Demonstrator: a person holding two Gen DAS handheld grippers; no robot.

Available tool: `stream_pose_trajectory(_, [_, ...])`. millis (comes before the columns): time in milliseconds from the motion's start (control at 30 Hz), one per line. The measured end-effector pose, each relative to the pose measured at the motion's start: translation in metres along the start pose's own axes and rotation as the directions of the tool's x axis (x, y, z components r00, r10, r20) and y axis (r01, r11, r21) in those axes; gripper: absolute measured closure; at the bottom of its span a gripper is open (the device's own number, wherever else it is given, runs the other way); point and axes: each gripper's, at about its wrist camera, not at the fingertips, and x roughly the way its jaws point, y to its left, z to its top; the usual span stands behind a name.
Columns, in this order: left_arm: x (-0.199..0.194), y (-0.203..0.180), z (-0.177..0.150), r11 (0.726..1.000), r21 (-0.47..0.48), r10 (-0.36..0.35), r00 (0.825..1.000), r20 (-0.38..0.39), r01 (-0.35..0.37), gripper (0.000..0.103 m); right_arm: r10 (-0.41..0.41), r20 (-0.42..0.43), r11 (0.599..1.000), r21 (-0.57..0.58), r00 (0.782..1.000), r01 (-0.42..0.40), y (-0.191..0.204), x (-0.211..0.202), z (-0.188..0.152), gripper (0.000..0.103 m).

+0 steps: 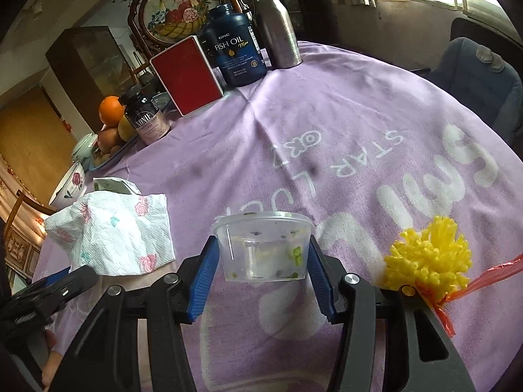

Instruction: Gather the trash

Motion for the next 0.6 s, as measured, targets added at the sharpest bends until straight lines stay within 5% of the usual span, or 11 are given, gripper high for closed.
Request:
stream_pose_trajectory(33, [0.001, 0.0, 0.001, 1.0, 0.009, -0.012, 1.0, -0.009, 0.012, 0.055, -0.001, 0.0, 1.0, -0.001, 1.0, 0.001, 0.0, 0.0, 0.0, 0.049])
stream_pose_trajectory(100, [-0.003, 0.003, 0.002, 0.999, 0.015, -0.035, 0.999, 0.0, 0.035, 0.077, -0.003, -0.001, 1.0, -0.005, 1.0, 0.003, 0.0, 0.001, 0.0, 0.049])
stream_pose_trajectory(200, [-0.026, 0.003, 0.001, 0.998, 0.027, -0.06, 0.997, 0.056, 0.058, 0.093, -0.005, -0.001, 1.0, -0.011, 1.0, 0.005, 0.001, 0.0, 0.0, 0.049])
stream_pose_trajectory(400, [-0.091, -0.002, -0.014, 0.991, 0.073, -0.123, 0.974, 0.192, 0.11, 0.093, -0.009, -0.002, 1.0, -0.018, 1.0, 0.009, 0.003, 0.0, 0.0, 0.049])
stream_pose_trajectory(600, [-0.083, -0.005, -0.031, 0.988, 0.097, -0.129, 0.985, 0.114, 0.119, 0.093, -0.013, -0.003, 1.0, -0.025, 1.0, 0.013, 0.003, 0.0, -0.001, 0.049])
